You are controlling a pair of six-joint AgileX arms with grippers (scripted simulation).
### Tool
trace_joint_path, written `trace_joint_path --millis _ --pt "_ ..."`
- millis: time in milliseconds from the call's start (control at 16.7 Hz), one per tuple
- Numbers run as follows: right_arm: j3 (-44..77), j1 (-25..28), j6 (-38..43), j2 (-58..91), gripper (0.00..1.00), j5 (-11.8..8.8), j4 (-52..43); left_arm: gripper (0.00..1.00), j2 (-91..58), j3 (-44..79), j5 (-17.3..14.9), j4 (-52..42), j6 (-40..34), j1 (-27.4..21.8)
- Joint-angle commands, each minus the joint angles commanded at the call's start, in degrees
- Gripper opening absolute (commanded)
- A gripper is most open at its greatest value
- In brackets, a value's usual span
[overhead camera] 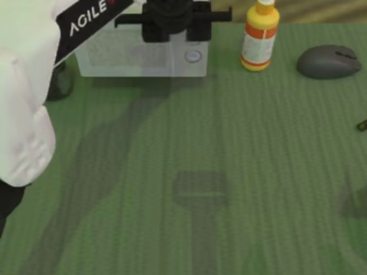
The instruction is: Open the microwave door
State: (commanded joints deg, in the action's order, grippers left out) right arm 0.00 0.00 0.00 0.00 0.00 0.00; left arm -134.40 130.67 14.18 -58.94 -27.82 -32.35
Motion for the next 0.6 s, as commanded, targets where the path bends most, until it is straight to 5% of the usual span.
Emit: trace_joint_path --millis 600 --pt "0.0 0.0 0.0 0.0 1.0 0.0 0.0 0.0 4.99 -10.04 1.48 4.08 -0.96 0.29"
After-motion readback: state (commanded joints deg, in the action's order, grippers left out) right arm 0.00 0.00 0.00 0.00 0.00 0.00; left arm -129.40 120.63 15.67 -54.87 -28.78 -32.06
